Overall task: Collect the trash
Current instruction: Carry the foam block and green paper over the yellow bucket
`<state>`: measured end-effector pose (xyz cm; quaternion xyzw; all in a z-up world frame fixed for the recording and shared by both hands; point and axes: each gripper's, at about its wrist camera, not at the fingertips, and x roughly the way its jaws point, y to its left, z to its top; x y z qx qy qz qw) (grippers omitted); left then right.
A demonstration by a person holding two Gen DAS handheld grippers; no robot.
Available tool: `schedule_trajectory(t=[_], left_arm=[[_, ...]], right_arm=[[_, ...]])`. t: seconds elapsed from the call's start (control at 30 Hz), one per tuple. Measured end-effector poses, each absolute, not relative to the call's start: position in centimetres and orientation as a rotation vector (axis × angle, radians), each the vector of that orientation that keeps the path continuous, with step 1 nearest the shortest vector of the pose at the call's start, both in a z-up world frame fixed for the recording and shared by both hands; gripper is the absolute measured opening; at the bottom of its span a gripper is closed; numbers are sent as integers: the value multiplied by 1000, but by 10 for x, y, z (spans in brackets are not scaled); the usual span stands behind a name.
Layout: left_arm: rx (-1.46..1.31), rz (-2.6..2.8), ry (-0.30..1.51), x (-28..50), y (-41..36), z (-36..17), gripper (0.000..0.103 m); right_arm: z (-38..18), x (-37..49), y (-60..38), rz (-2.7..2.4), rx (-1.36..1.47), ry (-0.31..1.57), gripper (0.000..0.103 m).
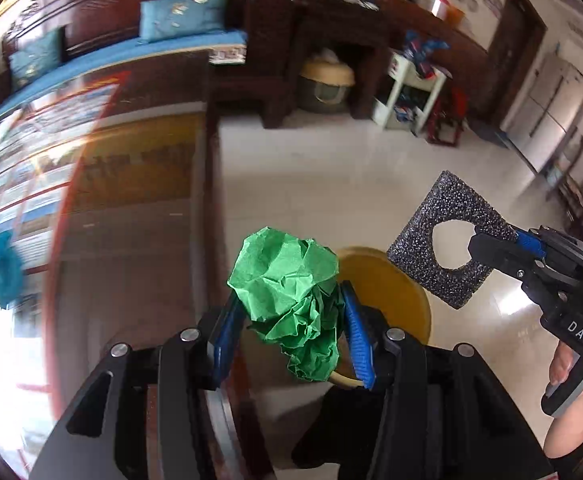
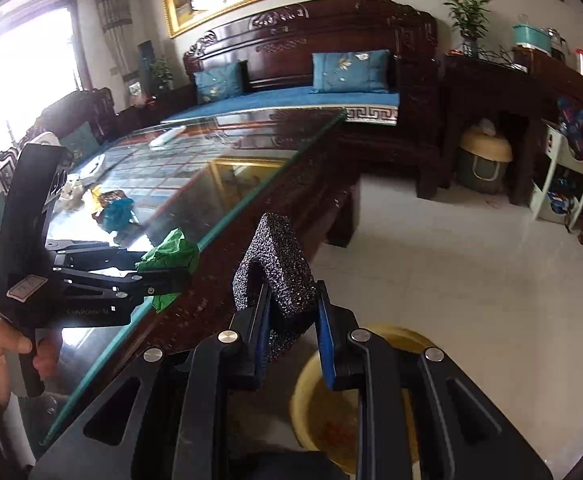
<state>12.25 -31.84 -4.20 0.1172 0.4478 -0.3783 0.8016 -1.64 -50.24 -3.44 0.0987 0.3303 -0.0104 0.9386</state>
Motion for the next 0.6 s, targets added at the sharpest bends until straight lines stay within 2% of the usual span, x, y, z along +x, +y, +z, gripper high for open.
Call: schedule_trajectory(t=[0.23, 0.5, 0.6], left_arm=[[398, -911, 1119, 109, -416, -97, 48], [495, -933, 1228, 111, -482, -147, 48], [503, -954, 1232, 112, -493, -154, 51]], right_arm=[[-89, -44, -552, -124, 269, 786, 21], [-130, -54, -583, -160, 319, 861, 21], [-139, -54, -590, -175, 322, 877, 21]])
